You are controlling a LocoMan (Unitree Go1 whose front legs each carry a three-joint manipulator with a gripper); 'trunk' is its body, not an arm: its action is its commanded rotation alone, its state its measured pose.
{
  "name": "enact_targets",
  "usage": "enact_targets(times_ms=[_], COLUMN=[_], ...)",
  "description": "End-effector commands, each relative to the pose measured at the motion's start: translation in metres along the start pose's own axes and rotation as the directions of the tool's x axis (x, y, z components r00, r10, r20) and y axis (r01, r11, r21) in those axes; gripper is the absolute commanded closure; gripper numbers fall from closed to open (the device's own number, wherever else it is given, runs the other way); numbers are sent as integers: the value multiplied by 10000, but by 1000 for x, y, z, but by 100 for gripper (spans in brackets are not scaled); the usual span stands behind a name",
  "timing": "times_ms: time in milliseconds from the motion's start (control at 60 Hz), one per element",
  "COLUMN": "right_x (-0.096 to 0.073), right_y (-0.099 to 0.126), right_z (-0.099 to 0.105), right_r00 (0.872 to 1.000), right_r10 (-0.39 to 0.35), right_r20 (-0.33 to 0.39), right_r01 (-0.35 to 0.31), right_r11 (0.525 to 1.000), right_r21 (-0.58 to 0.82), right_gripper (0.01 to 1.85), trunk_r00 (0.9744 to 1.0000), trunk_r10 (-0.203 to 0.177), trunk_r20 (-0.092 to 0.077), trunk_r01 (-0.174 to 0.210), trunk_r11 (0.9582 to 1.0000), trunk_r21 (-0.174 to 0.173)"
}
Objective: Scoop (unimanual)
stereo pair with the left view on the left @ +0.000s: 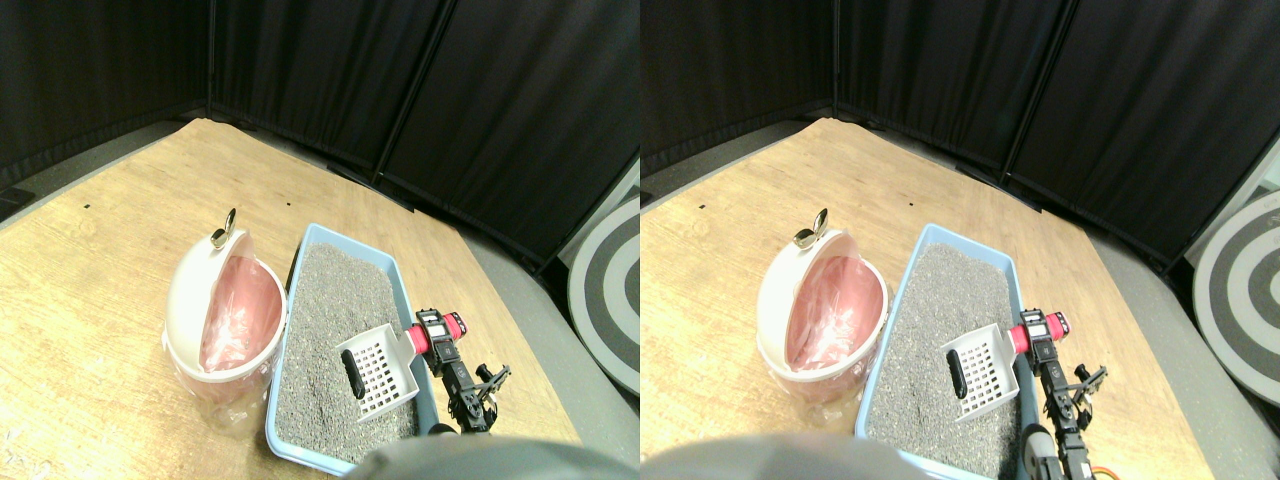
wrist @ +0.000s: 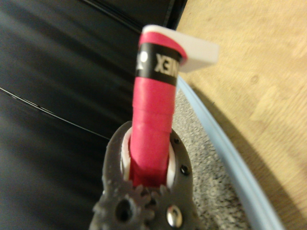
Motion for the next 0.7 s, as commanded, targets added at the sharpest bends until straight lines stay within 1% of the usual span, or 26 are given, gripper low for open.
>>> enact_targets(times_ms=[17, 50, 117, 133, 150, 167, 183, 200, 217, 233, 250, 267, 283, 300, 317, 350, 383, 400, 450, 500, 550, 567, 617, 633, 650, 700], right_x=[-5, -7, -7, -6, -6, -6, -6, -5, -5, -6, -5, -5, -5, -5, -5, -4, -4, -4, -4, -3, -2, -2, -1, -1, -1, -1], right_y=[-3, -5, -8, -11, -11, -12, -12, -14, -14, -15, -15, -16, -16, -16, -16, -16, -17, -16, -17, -17, -17, -17, -18, -18, -18, -18], right_z=[11, 20, 26, 31, 31, 34, 35, 37, 37, 42, 43, 44, 44, 45, 45, 46, 46, 46, 46, 45, 44, 44, 42, 42, 41, 40], right_r00=[9997, 9990, 9993, 9997, 9997, 9997, 9996, 9996, 9996, 9993, 9992, 9991, 9991, 9984, 9980, 9978, 9977, 9971, 9963, 9967, 9966, 9959, 9953, 9941, 9926, 9899], right_r10=[-259, -443, -364, -182, -182, -176, -202, -201, -201, -317, -340, -377, -377, -525, -602, -617, -640, -716, -816, -683, -672, -701, -611, -673, -719, -746], right_r20=[-32, -15, 44, 170, 170, 191, 188, 209, 209, 222, 220, 216, 216, 189, 175, 231, 234, 254, 263, 435, 484, 576, 752, 855, 984, 1202], right_r01=[261, 442, 354, 150, 150, 138, 164, 158, 158, 266, 287, 318, 318, 468, 546, 546, 565, 630, 722, 536, 507, 479, 347, 349, 322, 225], right_r11=[9964, 9914, 9888, 9850, 9850, 9831, 9825, 9826, 9826, 9793, 9776, 9730, 9730, 9725, 9719, 9704, 9692, 9660, 9640, 9593, 9573, 9456, 9495, 9414, 9335, 9219], right_r21=[809, 1234, 1452, 1720, 1720, 1826, 1858, 1850, 1850, 2004, 2085, 2284, 2284, 2283, 2288, 2355, 2398, 2508, 2558, 2772, 2847, 3219, 3119, 3356, 3573, 3867], right_gripper=[180, 180, 180, 180, 180, 180, 180, 180, 180, 180, 180, 180, 180, 180, 180, 180, 180, 180, 180, 180, 180, 180, 180, 180, 180, 180], trunk_r00=[10000, 10000, 10000, 10000, 10000, 9999, 9999, 9998, 9998, 9997, 9997, 9996, 9996, 9995, 9995, 9992, 9992, 9990, 9989, 9985, 9983, 9981, 9978, 9975, 9975, 9969], trunk_r10=[80, 77, 62, 58, 58, 62, 62, 71, 71, 83, 83, 99, 99, 116, 116, 156, 156, 183, 209, 262, 284, 303, 323, 347, 347, 378], trunk_r20=[-35, -8, 50, 79, 79, 131, 131, 180, 180, 217, 217, 258, 258, 302, 302, 371, 371, 415, 425, 480, 508, 544, 579, 618, 618, 686], trunk_r01=[-79, -77, -62, -59, -59, -64, -64, -73, -73, -85, -85, -102, -102, -119, -119, -158, -158, -185, -211, -263, -284, -302, -322, -346, -346, -376], trunk_r11=[9999, 9999, 9999, 9999, 9999, 9999, 9999, 9999, 9999, 9999, 9999, 9999, 9999, 9999, 9999, 9999, 9999, 9998, 9998, 9997, 9996, 9995, 9995, 9994, 9994, 9993], trunk_r21=[97, 106, 126, 122, 122, 122, 122, 115, 115, 118, 118, 106, 106, 102, 102, 68, 68, 56, 46, 10, -3, -19, -32, -33, -33, -42])
